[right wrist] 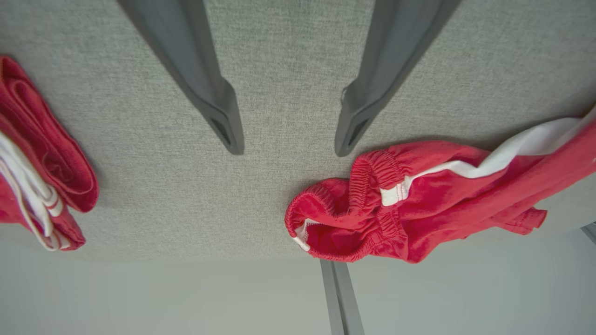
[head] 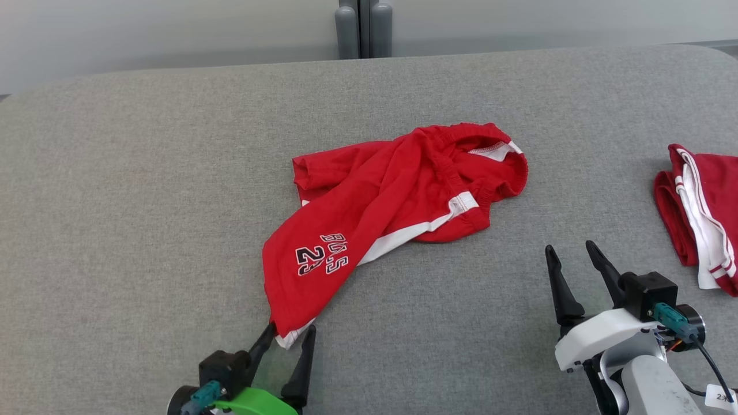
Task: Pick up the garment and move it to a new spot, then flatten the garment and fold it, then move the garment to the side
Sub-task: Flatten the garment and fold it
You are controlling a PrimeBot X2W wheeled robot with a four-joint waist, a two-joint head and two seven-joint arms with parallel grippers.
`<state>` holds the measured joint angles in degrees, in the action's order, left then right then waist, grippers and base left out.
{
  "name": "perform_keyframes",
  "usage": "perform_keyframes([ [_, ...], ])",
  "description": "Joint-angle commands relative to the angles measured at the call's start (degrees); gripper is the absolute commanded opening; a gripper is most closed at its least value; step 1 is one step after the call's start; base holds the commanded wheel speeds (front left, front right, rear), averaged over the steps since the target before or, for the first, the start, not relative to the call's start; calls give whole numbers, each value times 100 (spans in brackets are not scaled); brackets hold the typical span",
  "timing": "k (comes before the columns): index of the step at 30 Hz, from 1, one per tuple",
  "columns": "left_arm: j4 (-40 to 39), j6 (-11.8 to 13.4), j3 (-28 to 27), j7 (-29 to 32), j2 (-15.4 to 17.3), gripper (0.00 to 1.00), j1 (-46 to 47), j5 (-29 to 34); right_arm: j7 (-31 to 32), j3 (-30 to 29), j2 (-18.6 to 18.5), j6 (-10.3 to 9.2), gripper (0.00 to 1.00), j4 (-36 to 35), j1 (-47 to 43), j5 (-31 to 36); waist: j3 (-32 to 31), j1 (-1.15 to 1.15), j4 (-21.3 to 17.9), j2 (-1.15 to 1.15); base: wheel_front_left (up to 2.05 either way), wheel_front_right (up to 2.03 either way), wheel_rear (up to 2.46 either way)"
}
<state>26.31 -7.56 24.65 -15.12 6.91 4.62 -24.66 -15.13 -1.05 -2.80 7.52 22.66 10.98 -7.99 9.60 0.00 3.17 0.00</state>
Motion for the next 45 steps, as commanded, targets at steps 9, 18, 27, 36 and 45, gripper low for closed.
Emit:
perform_keyframes([
  [9,-80,17,-139,0,51,0,229,-220,1,59,-23,-7,100,36,80,-4,81,0,11,0,0,0,0],
  [18,-587,17,-627,0,158,0,503,-204,1,-14,-23,-7,100,-14,184,-48,250,0,29,0,0,0,0],
  [27,284,17,-1061,0,516,0,1351,-210,1,166,-23,-7,100,-125,506,-95,690,0,-230,0,0,0,0],
  [36,859,17,-1707,1,490,100,1550,179,1,292,-23,-7,100,-265,494,-273,559,0,-373,0,0,0,0],
  [45,58,29,-2770,1,-44,100,538,1165,1,119,-18,-7,100,-476,64,-495,-53,0,-368,0,0,0,0],
])
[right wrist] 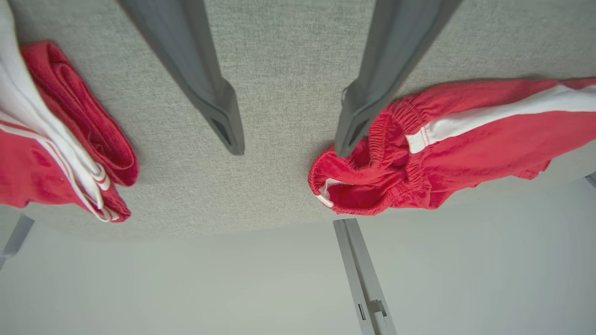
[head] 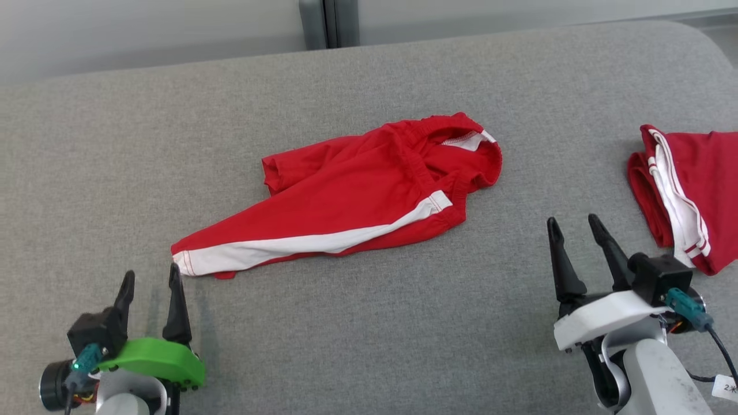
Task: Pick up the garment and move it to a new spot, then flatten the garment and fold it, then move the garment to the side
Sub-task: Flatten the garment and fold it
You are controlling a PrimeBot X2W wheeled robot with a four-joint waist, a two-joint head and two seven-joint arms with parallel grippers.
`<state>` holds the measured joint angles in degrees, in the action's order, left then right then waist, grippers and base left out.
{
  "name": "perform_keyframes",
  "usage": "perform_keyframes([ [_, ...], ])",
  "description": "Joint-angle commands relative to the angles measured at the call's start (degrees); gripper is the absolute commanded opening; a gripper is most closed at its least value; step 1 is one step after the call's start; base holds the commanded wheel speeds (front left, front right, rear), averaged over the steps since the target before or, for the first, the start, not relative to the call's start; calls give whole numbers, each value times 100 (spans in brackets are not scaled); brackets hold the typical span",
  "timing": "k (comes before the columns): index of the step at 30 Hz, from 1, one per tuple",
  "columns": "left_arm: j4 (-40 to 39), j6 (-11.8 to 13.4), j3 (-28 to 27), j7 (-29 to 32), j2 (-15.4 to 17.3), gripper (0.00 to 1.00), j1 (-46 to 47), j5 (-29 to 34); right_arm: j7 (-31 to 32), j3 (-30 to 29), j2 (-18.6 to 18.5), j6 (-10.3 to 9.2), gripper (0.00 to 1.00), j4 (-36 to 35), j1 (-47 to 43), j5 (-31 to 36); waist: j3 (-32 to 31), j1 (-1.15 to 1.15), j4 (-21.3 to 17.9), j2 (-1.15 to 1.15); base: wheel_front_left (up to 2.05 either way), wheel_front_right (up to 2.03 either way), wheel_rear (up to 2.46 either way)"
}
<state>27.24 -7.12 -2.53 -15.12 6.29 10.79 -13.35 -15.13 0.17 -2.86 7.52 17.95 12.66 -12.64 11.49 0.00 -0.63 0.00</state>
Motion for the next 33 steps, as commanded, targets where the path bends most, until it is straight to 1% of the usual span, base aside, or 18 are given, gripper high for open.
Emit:
perform_keyframes([
  [1,-109,-20,-101,1,-31,100,-201,115,1,-24,-12,-7,100,6,-167,-32,-311,0,13,0,0,0,0],
  [4,-347,-33,-142,1,-189,100,-604,335,1,-51,-16,-7,100,87,-388,-10,-547,0,15,0,0,0,0],
  [8,-551,-35,-79,1,-258,100,-1035,507,1,47,-19,-7,100,194,-648,17,-786,0,5,0,0,0,0],
  [13,-692,-40,-75,1,-321,100,-1318,443,1,151,-17,-7,100,273,-882,25,-884,0,31,0,0,0,0],
  [18,-721,-44,123,1,-328,100,-1302,293,1,258,-16,-7,100,351,-900,-5,-811,0,106,0,0,0,0],
  [22,-773,-45,220,1,-329,100,-1081,240,1,468,-14,-7,100,417,-569,-81,-549,0,208,0,0,0,0],
  [26,-799,-44,372,1,-329,100,-815,147,1,837,-20,-7,100,598,63,-141,-144,0,358,0,0,0,0],
  [33,-771,-42,727,1,-202,100,-435,-82,1,1289,-17,-7,100,1330,1198,-312,378,0,656,0,0,0,0],
])
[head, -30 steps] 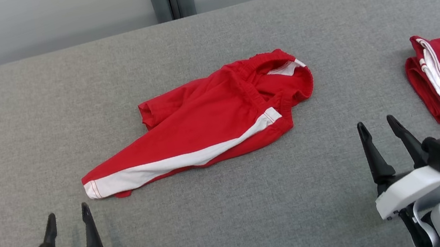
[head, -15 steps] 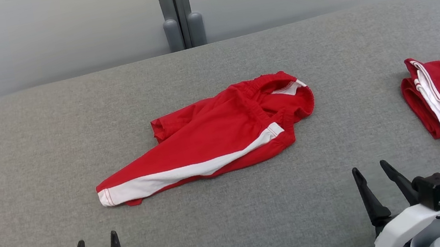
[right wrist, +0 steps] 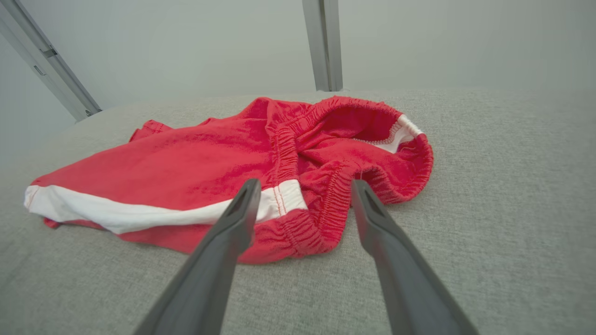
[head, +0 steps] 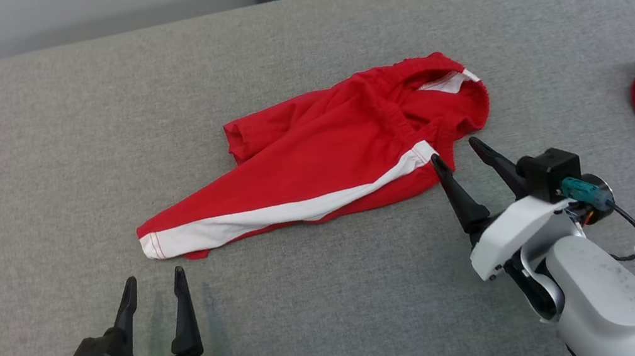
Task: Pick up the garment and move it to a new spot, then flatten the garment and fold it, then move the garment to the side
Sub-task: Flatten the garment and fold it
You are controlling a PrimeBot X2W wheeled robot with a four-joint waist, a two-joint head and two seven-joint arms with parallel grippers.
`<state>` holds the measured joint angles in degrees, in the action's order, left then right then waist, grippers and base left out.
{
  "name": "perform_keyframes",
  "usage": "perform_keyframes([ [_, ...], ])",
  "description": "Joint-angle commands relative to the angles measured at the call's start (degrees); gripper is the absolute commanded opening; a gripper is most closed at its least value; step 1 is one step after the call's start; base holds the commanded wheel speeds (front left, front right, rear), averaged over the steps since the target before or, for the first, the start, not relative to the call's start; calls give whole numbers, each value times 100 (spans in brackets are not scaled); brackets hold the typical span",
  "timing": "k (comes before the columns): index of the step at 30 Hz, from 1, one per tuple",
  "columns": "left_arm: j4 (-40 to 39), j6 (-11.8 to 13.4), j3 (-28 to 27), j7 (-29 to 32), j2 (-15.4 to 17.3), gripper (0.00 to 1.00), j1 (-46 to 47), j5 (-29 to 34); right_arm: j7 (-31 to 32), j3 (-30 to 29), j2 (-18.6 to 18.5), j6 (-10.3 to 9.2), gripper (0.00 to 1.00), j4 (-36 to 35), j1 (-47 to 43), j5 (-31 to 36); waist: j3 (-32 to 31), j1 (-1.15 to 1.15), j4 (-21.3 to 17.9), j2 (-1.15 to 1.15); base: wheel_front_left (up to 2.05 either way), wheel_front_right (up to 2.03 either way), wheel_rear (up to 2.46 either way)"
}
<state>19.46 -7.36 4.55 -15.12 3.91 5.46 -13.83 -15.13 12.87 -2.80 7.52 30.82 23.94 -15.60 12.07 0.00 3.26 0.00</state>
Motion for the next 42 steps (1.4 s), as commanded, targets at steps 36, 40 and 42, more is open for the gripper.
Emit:
perform_keyframes([
  [36,7,-19,126,1,145,100,375,-351,1,313,-27,-8,0,297,352,-356,612,0,170,0,0,0,0],
  [40,7,-19,164,1,161,100,380,-437,1,104,-24,-8,0,93,185,-340,618,0,131,0,0,0,0],
  [42,25,-19,197,1,200,100,403,-503,1,60,-24,-8,0,39,133,-297,636,0,101,0,0,0,0],
])
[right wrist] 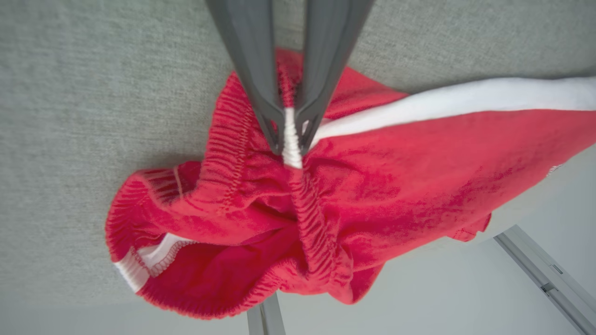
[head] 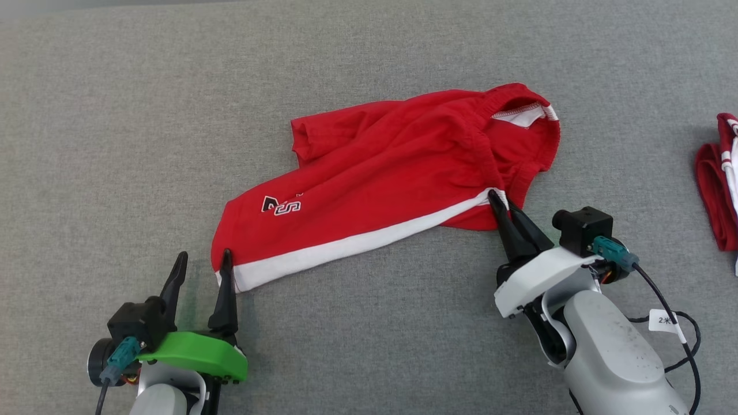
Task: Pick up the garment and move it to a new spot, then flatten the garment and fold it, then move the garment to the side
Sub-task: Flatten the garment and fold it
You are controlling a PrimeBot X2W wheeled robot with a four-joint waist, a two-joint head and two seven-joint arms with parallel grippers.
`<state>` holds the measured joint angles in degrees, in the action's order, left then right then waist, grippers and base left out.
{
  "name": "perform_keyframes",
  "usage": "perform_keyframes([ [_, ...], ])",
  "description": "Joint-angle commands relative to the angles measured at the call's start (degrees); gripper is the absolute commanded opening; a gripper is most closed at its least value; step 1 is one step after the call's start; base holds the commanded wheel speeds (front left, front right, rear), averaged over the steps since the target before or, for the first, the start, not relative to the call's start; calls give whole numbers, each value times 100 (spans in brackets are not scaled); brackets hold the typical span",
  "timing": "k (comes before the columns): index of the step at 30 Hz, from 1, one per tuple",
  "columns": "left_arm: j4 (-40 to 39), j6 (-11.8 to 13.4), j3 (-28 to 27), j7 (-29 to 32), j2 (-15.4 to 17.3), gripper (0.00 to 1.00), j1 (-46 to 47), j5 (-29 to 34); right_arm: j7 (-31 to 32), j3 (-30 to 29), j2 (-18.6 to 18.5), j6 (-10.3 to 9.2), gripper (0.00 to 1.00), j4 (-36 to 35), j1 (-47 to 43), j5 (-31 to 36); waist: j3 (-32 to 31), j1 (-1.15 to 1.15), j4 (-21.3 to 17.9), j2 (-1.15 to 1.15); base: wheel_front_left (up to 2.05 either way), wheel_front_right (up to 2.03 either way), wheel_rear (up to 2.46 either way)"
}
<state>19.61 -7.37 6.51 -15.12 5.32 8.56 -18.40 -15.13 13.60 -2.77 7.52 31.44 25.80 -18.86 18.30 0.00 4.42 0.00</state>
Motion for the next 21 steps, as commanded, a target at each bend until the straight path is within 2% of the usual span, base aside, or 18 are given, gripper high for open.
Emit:
perform_keyframes([
  [1,25,-18,33,1,73,100,102,-99,1,-43,-29,-8,0,-44,-75,42,25,0,-32,0,0,0,0],
  [11,-26,-17,533,1,255,100,15,-573,1,-147,-28,-8,0,-112,-8,107,123,0,-109,0,0,0,0],
  [21,70,-18,906,2,319,100,-221,-722,2,-243,-28,-8,0,-61,-45,164,109,0,-30,0,0,0,0],
])
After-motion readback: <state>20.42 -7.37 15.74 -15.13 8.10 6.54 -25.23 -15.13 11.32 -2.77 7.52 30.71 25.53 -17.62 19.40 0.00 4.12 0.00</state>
